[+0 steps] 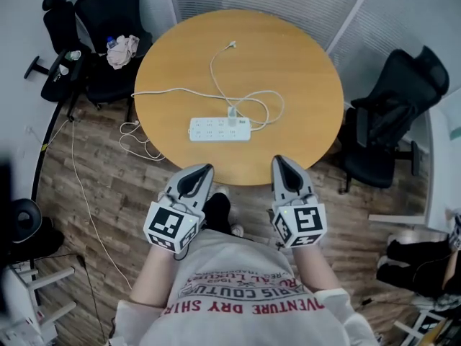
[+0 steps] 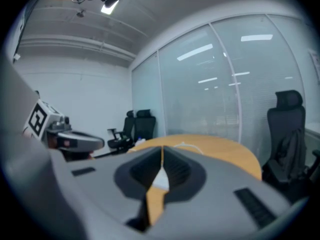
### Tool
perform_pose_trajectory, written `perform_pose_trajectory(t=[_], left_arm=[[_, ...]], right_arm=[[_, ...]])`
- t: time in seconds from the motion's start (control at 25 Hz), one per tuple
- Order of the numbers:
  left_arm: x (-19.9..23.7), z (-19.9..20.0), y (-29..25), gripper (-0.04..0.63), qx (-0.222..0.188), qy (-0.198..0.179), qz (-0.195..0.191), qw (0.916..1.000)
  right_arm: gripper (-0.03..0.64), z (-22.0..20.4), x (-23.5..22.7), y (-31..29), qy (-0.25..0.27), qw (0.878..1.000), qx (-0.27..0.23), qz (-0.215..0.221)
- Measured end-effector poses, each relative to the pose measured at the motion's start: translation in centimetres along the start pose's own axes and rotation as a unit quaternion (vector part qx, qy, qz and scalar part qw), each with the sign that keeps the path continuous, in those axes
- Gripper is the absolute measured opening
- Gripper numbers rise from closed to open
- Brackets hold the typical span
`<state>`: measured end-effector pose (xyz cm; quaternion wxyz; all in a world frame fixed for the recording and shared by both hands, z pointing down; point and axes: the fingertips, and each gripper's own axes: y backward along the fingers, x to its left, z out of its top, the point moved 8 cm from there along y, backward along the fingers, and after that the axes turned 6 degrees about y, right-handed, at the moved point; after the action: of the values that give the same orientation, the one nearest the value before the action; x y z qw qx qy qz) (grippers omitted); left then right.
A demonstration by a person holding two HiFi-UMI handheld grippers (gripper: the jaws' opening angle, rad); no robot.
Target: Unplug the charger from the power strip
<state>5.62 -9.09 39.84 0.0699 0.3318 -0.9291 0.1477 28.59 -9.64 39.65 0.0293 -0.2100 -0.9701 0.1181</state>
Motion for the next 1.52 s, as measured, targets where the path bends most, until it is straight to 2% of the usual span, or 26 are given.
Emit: perform_pose_trajectory(t=[0.2, 0.32, 0.48, 0.6, 0.8, 0.92, 1.16, 1.4, 1.44, 1.48, 1.52], left_arm=[[4.0, 1.7, -4.3, 0.034, -0.002, 0.004, -0.006, 1.0000], [6.3, 2.6, -6.9, 0.034, 0.006, -0.007, -0.013, 0.9999], [8.9, 2.2, -9.9, 0.034, 0.029, -0.020, -0.032, 0.9989], [10.7, 0.5, -11.9, 0.034, 0.065, -0.027, -0.041, 0.9967], [12.7, -2.8, -14.3, 0.034, 0.127, -0.042, -0.066, 0.9888], [14.0, -5.1, -15.7, 0.034, 0.155, -0.043, -0.068, 0.9846], [15.9, -9.2, -18.0, 0.034, 0.204, -0.052, -0.077, 0.9745], [16.6, -11.6, -19.5, 0.034, 0.271, -0.053, -0.080, 0.9577], [16.6, -12.0, -19.7, 0.034, 0.282, -0.050, -0.079, 0.9549], [16.7, -12.3, -19.7, 0.034, 0.290, -0.044, -0.077, 0.9528], [16.8, -12.6, -19.8, 0.034, 0.297, -0.039, -0.072, 0.9514]], right_arm=[[0.029, 0.7, -1.3, -4.3, 0.007, 1.000, 0.018, 0.005], [0.029, 0.5, -2.5, -7.3, 0.000, 0.999, 0.043, 0.011], [0.029, -0.8, -3.4, -11.1, -0.016, 0.996, 0.088, 0.023], [0.029, -2.5, -3.4, -13.5, -0.021, 0.992, 0.121, 0.028], [0.029, -5.0, -3.1, -16.9, -0.023, 0.984, 0.173, 0.040], [0.029, -6.5, -2.8, -18.5, -0.023, 0.979, 0.198, 0.044], [0.031, -9.8, -2.0, -20.9, -0.023, 0.961, 0.270, 0.061], [0.032, -11.8, -0.9, -22.2, -0.021, 0.947, 0.315, 0.069], [0.045, -12.0, -0.7, -22.5, -0.019, 0.944, 0.321, 0.070], [0.107, -12.2, -0.5, -22.7, -0.017, 0.942, 0.327, 0.070], [0.141, -12.4, -0.2, -22.9, -0.016, 0.941, 0.331, 0.071]])
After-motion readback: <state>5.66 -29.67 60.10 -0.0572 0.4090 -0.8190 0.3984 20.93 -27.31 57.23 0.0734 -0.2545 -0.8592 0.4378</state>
